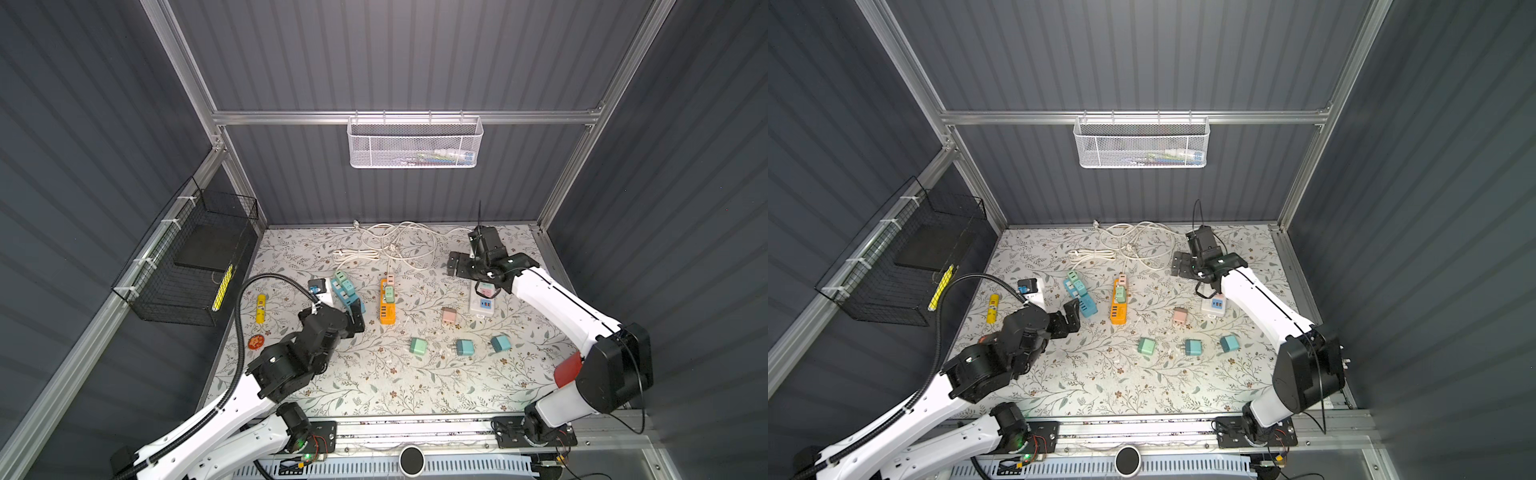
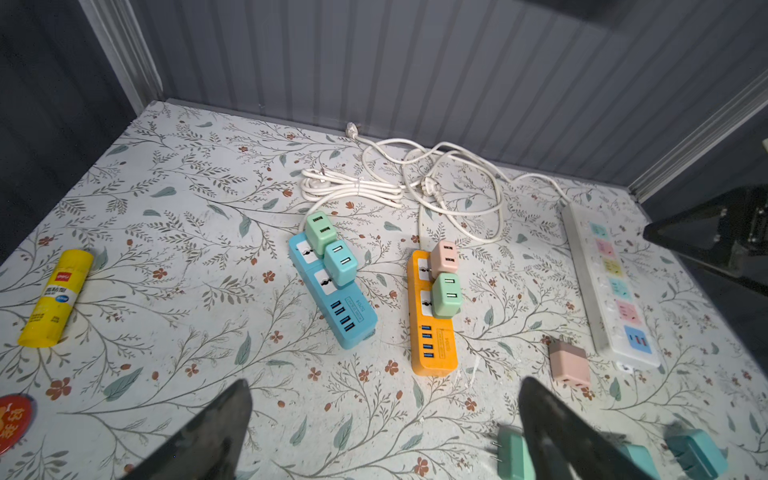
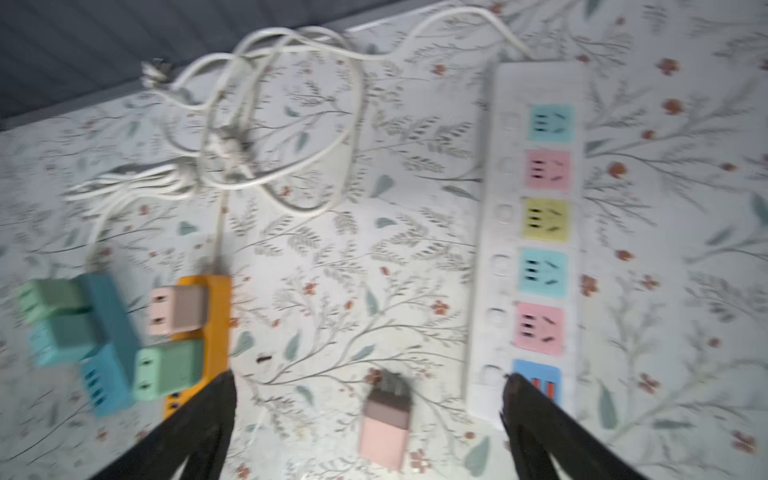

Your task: Insert the plug

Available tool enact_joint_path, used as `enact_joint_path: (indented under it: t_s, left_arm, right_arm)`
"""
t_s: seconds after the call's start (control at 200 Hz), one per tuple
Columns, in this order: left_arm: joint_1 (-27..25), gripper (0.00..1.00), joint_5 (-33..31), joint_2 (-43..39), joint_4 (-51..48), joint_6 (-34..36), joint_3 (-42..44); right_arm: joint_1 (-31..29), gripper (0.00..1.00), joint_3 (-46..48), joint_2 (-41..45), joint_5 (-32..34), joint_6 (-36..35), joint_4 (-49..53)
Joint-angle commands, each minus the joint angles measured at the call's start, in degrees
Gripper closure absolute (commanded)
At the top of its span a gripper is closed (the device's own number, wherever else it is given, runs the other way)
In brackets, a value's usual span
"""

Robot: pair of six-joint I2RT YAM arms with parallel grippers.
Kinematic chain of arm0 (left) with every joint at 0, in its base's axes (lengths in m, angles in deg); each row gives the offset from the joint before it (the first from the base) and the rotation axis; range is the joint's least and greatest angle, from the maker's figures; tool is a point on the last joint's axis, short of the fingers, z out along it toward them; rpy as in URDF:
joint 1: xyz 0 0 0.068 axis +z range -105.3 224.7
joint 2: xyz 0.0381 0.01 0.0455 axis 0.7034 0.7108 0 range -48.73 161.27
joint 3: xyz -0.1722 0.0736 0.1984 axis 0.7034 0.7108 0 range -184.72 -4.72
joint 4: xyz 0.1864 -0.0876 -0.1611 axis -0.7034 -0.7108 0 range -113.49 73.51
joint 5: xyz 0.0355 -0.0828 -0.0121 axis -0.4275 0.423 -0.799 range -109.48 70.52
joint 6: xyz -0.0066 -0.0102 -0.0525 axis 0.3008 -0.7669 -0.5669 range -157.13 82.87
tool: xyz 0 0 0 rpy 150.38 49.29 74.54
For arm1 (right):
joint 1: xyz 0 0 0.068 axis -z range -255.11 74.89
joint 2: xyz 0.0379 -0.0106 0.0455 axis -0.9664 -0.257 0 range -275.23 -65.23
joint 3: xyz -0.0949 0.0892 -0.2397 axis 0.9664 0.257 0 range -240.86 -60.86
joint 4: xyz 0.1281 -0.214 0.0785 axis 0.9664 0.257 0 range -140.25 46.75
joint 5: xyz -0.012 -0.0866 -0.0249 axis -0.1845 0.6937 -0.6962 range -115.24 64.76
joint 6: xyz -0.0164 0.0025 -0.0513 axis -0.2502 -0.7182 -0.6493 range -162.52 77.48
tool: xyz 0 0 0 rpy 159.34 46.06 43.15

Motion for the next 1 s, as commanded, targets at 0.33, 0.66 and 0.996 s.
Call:
enact_joint_path:
  t_s: [0.33, 0.66, 0.996]
  left_arm:
    - [2.39, 0.0, 17.21, 23.5, 14.18, 9.47, -10.8]
    - [5.87, 0.0, 22.47, 27.15, 16.48, 10.16, -12.92]
    - [8.83, 0.0, 25.83, 26.56, 17.53, 10.38, -10.5]
  right_arm:
    - [14.18, 0.01, -2.2, -15.13, -9.98, -5.52, 6.15]
    - [14.53, 0.01, -2.32, -19.24, -10.78, -3.68, 4.55]
    - [13.4, 0.11, -2.62, -22.33, -9.79, -3.84, 3.27]
